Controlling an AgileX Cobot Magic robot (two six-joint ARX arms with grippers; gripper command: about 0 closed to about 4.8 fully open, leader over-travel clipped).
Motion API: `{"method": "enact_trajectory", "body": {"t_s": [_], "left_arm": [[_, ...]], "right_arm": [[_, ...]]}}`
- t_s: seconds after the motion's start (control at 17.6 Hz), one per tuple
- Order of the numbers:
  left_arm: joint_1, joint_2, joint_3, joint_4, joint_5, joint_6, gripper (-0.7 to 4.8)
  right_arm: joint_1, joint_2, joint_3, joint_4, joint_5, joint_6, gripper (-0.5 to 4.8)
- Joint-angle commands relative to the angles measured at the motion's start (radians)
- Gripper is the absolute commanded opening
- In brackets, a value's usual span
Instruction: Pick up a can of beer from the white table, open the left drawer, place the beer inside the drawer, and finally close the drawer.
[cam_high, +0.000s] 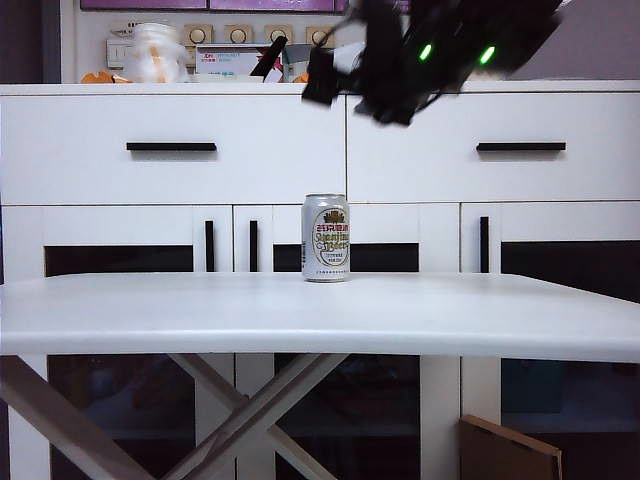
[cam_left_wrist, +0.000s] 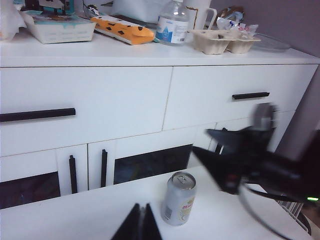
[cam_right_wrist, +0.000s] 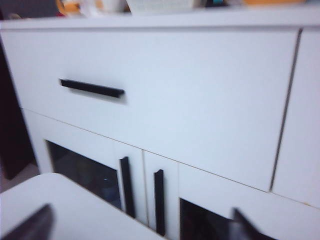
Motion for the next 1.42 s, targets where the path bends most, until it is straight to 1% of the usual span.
{"method": "enact_trajectory", "body": {"t_s": [0.06,0.28,0.51,0.68,1.02,1.19,1.36,1.42], "left_arm": [[0.0,-0.002,0.005,0.01,0.003,-0.004,-0.06],[0.0,-0.002,0.005,0.009,0.003,-0.003,-0.06],[0.0,-0.002,0.005,-0.004,0.004,-0.003,-0.06],[0.0,-0.002,0.005,-0.019,0.004,-0.003,-0.06],[0.0,-0.002,0.005,-0.025,0.008,-0.003,-0.06],[0.0,-0.002,0.005,-0.025,0.008,-0.003,-0.06],[0.0,-0.002,0.005,-0.025,0.008,-0.003,-0.06],[0.0,-0.002,0.005,-0.025,0.008,-0.003,-0.06]], "right_arm": [[0.006,0.087,0.084,0.023,0.003,0.001,4.79],[0.006,0.18,0.134,0.023,0.037,0.003,4.79],[0.008,0.245,0.135,0.039,0.037,0.005,4.79],[0.008,0.289,0.135,0.041,0.062,0.016,4.79],[0.012,0.349,0.135,0.037,0.059,0.026,4.79],[0.012,0.356,0.135,0.003,0.072,0.036,4.79],[0.012,0.356,0.135,0.009,0.079,0.036,4.77],[0.012,0.355,0.135,0.02,0.088,0.035,3.0]]}}
